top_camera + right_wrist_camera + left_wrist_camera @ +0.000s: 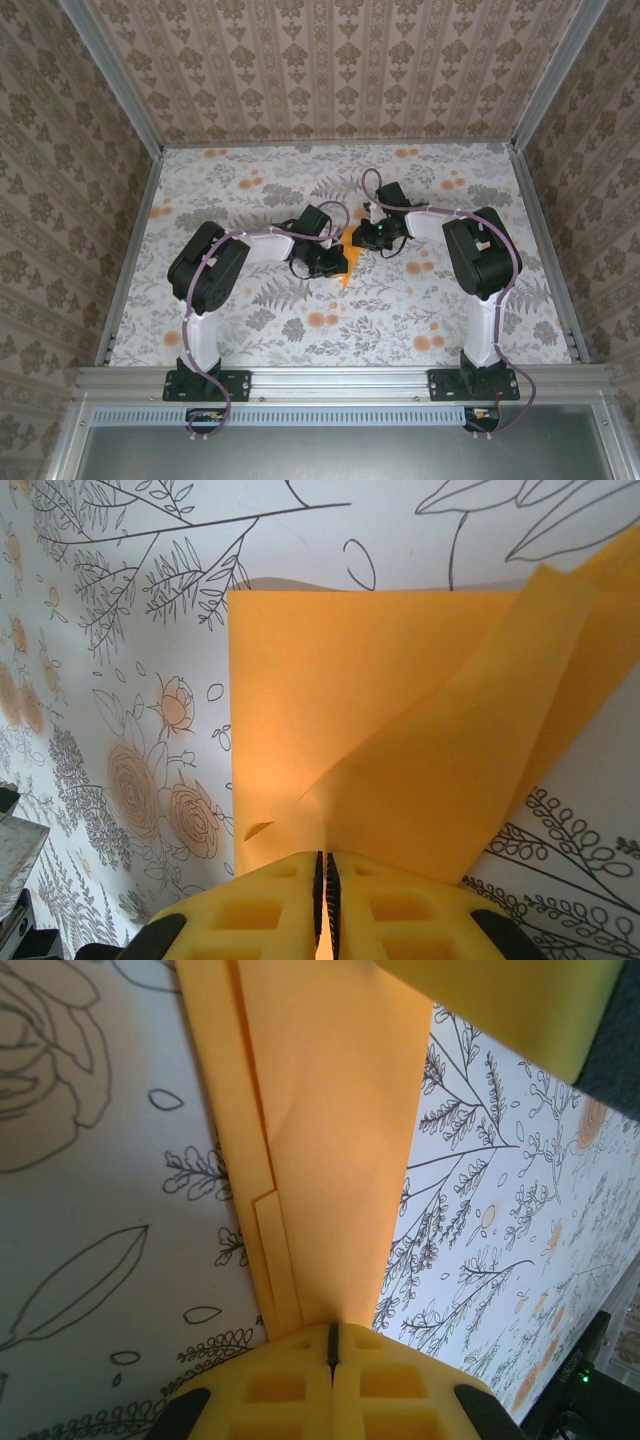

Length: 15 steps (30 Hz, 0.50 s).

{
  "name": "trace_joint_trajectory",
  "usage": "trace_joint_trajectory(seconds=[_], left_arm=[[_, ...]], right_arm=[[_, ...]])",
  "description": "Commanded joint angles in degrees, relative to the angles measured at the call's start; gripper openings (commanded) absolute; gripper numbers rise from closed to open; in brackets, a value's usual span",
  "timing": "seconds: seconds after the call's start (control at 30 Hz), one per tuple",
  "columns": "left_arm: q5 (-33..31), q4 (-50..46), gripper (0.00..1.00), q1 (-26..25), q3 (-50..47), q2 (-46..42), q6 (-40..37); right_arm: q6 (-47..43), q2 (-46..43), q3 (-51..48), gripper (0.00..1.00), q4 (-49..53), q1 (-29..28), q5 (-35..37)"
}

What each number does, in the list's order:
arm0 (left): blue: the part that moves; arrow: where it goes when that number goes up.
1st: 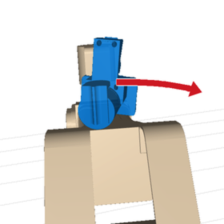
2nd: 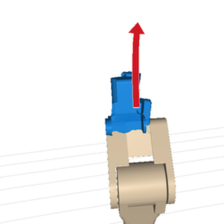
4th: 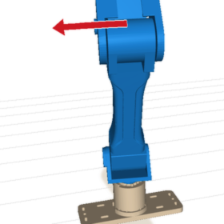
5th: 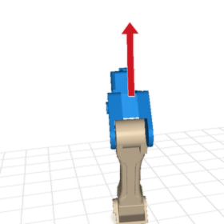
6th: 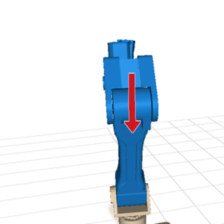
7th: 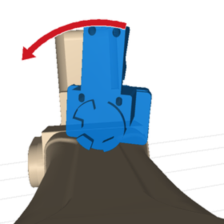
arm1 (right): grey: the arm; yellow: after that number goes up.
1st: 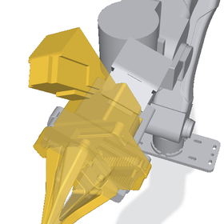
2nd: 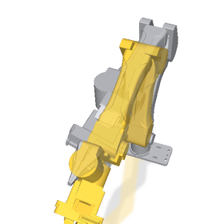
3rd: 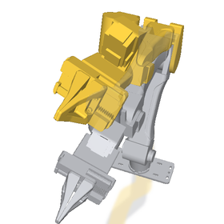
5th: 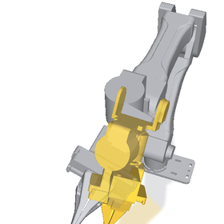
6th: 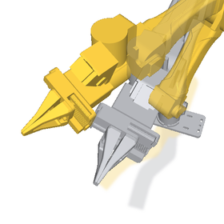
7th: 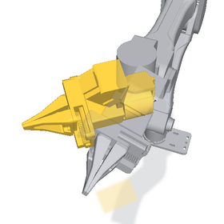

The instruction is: Fold a paper plane with a square sheet of paper (fold left side to right side)

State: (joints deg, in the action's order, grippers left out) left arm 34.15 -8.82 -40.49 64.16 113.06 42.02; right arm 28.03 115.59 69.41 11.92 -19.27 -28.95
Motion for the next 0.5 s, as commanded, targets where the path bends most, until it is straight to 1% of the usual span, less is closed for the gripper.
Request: trace_joint_trajectory(seconds=[0.0,0.47], left_arm=[[-5.2,-6.4,0.04,-0.7,-2.1,1.9,-1.1],[-5.0,-6.4,0.04,-0.6,-1.9,2.1,-1.3]], right_arm=[[-1.8,2.1,1.7,0.14,1.0,1.5,4.1],[-2.0,6.3,7.2,0.14,1.4,5.9,1.2]])
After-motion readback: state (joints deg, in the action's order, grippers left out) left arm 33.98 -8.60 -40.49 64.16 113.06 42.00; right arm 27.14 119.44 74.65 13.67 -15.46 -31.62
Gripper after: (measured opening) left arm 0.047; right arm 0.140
